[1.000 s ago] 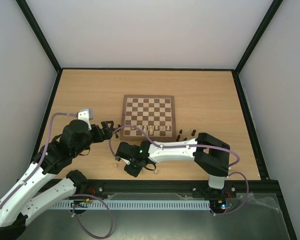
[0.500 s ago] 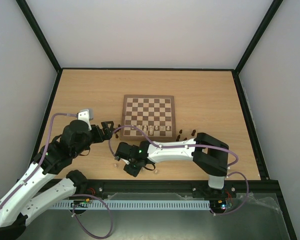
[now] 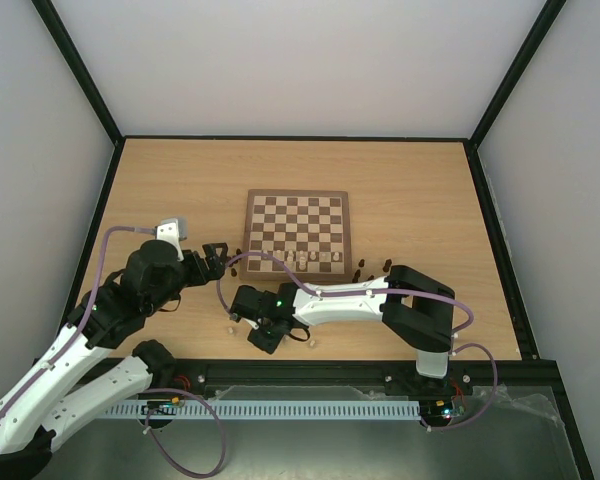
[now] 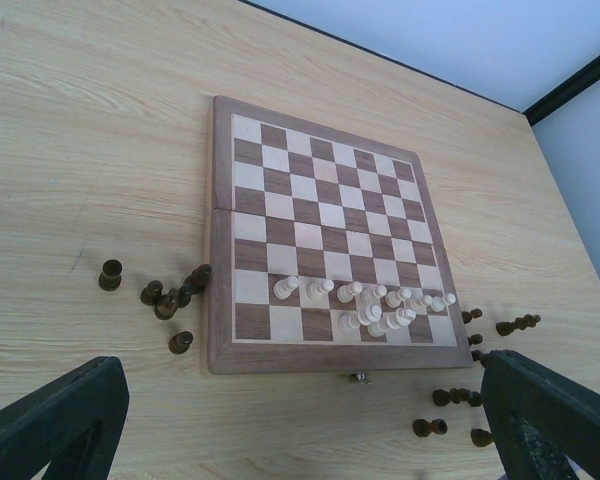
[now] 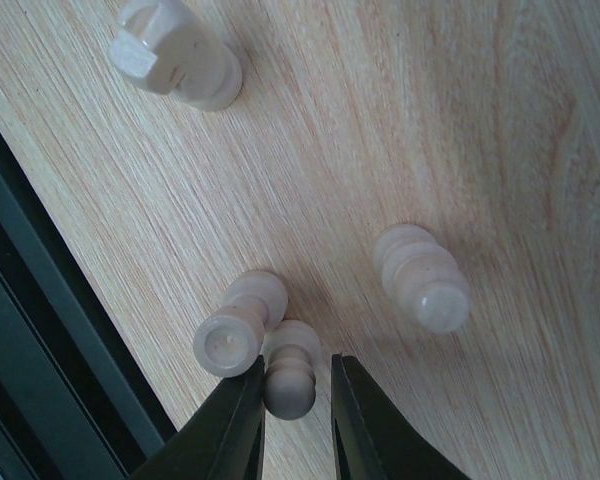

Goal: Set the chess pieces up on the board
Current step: Pick up the chess piece at the center of the board.

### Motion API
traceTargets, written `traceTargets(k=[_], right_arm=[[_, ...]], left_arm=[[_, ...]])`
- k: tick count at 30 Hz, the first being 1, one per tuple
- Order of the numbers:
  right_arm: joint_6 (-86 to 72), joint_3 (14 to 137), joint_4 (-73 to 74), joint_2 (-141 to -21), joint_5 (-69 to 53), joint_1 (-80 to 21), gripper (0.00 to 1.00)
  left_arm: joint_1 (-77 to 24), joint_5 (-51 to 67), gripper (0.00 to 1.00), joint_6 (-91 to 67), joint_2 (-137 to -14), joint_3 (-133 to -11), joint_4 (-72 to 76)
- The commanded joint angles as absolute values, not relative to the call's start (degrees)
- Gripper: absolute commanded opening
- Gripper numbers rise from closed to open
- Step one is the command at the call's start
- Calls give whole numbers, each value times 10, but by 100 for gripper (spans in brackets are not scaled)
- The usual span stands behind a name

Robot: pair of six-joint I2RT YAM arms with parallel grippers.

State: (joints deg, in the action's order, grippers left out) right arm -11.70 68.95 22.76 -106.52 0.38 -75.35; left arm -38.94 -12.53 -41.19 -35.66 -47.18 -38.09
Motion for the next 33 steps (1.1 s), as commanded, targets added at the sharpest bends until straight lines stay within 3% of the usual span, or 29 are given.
traceTargets(k=[1, 8, 33], right_arm=[[-112, 702, 237, -1074, 8, -758, 19], [-113, 701, 239, -1068, 7, -757, 13], [-139, 669, 284, -1033, 78, -752, 13]], left_arm=[[-387, -127, 99, -413, -356, -466, -374], [-387, -126, 100, -413, -358, -462, -373], [-387, -115, 99, -411, -367, -457, -360]])
